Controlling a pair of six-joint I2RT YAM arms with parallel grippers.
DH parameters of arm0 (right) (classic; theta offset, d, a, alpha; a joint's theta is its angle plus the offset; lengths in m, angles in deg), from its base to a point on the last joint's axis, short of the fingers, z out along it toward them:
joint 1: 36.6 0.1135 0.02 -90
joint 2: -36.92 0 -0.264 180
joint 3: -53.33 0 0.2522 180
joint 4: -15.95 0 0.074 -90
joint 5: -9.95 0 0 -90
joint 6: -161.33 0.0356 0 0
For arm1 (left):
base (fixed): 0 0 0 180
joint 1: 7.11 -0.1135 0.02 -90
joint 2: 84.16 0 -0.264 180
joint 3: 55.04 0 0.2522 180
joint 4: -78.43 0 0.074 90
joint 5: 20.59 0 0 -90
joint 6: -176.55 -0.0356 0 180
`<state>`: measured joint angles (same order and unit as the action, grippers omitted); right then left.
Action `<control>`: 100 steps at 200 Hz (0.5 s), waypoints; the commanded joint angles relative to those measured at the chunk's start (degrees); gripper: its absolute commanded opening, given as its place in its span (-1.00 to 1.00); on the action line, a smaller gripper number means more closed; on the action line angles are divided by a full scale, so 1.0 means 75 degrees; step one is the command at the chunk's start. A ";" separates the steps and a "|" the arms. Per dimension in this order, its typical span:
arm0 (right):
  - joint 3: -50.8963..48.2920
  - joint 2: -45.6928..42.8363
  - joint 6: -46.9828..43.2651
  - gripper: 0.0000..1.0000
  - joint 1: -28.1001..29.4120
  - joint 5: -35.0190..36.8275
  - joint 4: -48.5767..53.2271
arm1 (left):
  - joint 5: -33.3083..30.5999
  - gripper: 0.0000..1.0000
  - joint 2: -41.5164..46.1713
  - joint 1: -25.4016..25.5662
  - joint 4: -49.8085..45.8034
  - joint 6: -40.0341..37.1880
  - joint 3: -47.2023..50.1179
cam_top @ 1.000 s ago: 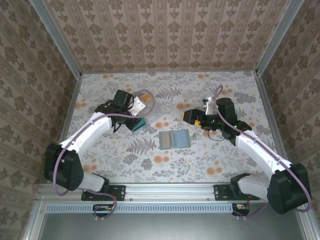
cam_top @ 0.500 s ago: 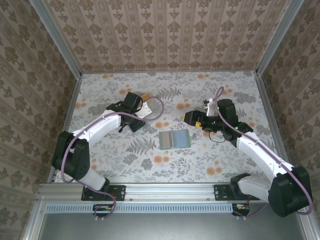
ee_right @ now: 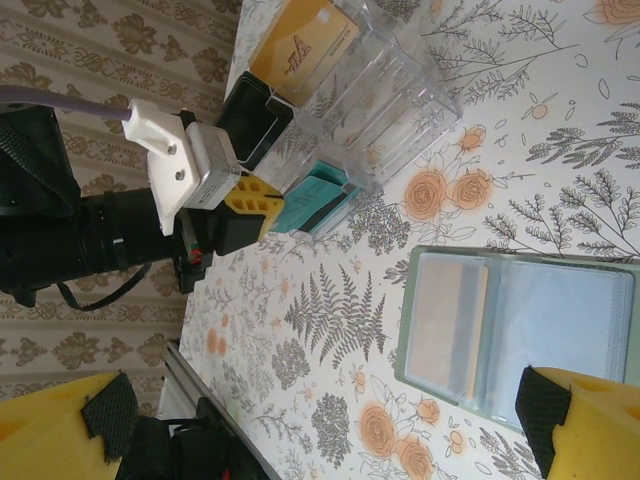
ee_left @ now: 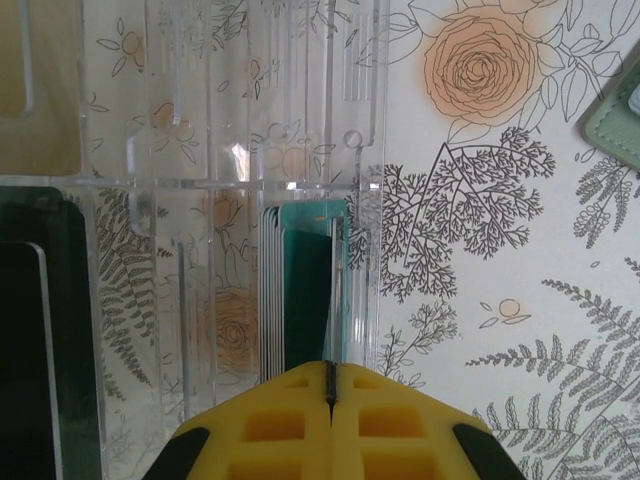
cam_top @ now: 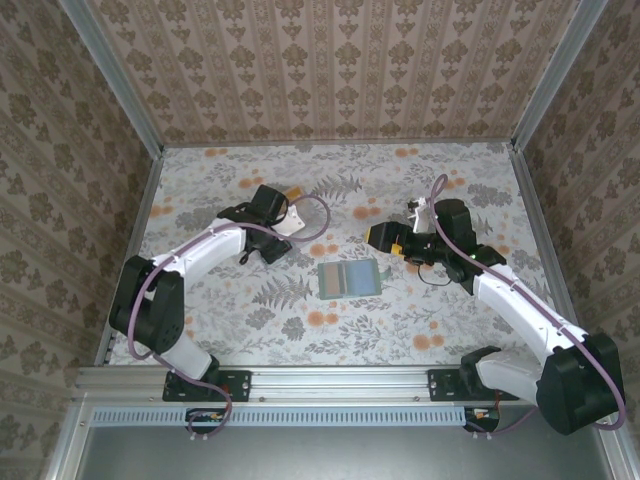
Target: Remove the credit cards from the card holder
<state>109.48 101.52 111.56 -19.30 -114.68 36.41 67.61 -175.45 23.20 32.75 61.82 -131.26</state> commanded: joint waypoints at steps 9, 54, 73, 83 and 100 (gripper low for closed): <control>-0.0156 -0.0137 -0.0102 1.00 0.0037 0.0106 0.0052 | -0.0070 -1.00 -0.0160 -0.0068 -0.0021 -0.0039 -0.0179; -0.0203 -0.0140 -0.0049 1.00 0.0029 0.0129 0.0006 | 0.0058 -1.00 -0.0007 -0.0090 -0.0155 0.0008 -0.0378; -0.0237 -0.0127 -0.0021 1.00 0.0036 0.0138 -0.0029 | 0.0226 -1.00 0.0117 -0.0107 -0.0088 0.0092 -0.0363; -0.0240 -0.0121 -0.0012 1.00 0.0034 0.0130 -0.0045 | 0.0288 -1.00 0.0158 -0.0135 -0.0018 0.0121 -0.0327; -0.0250 -0.0117 0.0003 1.00 0.0036 0.0118 -0.0050 | 0.0322 -1.00 0.0125 -0.0198 0.0089 0.0189 -0.0250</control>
<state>108.58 101.50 111.60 -19.30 -114.68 36.38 68.55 -175.93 22.50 33.28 62.08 -132.27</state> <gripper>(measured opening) 0.999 0.047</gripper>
